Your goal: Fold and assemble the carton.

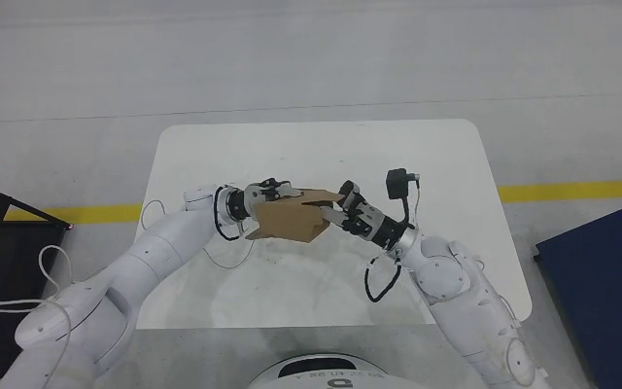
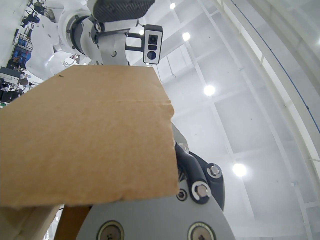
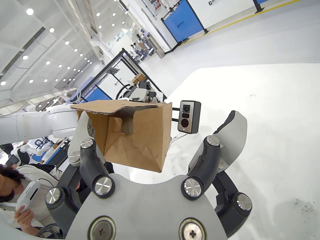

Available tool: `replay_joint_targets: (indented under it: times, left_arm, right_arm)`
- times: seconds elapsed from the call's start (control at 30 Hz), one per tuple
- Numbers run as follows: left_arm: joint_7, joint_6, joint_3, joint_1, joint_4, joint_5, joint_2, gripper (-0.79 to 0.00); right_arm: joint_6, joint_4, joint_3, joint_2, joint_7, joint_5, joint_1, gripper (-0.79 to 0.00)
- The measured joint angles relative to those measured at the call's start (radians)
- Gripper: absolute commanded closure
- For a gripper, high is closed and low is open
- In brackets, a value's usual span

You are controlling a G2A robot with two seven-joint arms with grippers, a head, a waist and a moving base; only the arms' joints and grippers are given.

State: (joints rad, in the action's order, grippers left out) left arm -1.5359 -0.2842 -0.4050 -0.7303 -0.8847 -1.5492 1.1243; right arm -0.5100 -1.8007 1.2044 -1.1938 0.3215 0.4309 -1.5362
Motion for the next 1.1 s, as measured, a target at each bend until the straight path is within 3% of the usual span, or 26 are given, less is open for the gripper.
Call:
replay_joint_targets:
  times: [0.17, 0.5, 0.87, 1.1]
  left_arm:
    - [0.000, 0.000, -0.014, -0.005, 0.001, 0.001, 0.000, 0.000]
    - [0.000, 0.000, -0.030, -0.008, 0.040, 0.001, 0.005, 0.000]
    - [0.000, 0.000, -0.020, -0.003, 0.034, 0.032, 0.020, 0.000]
    - [0.000, 0.000, -0.023, -0.003, 0.026, 0.028, 0.018, 0.000]
  right_arm:
    - [0.020, 0.002, -0.015, -0.003, -0.025, 0.025, 0.011, -0.785]
    - [-0.074, -0.023, 0.021, 0.004, -0.094, 0.020, -0.032, -0.785]
    - [0.046, -0.003, -0.047, -0.002, -0.029, 0.122, 0.014, -0.785]
    - [0.069, 0.020, -0.077, -0.005, 0.003, 0.122, 0.046, -0.785]
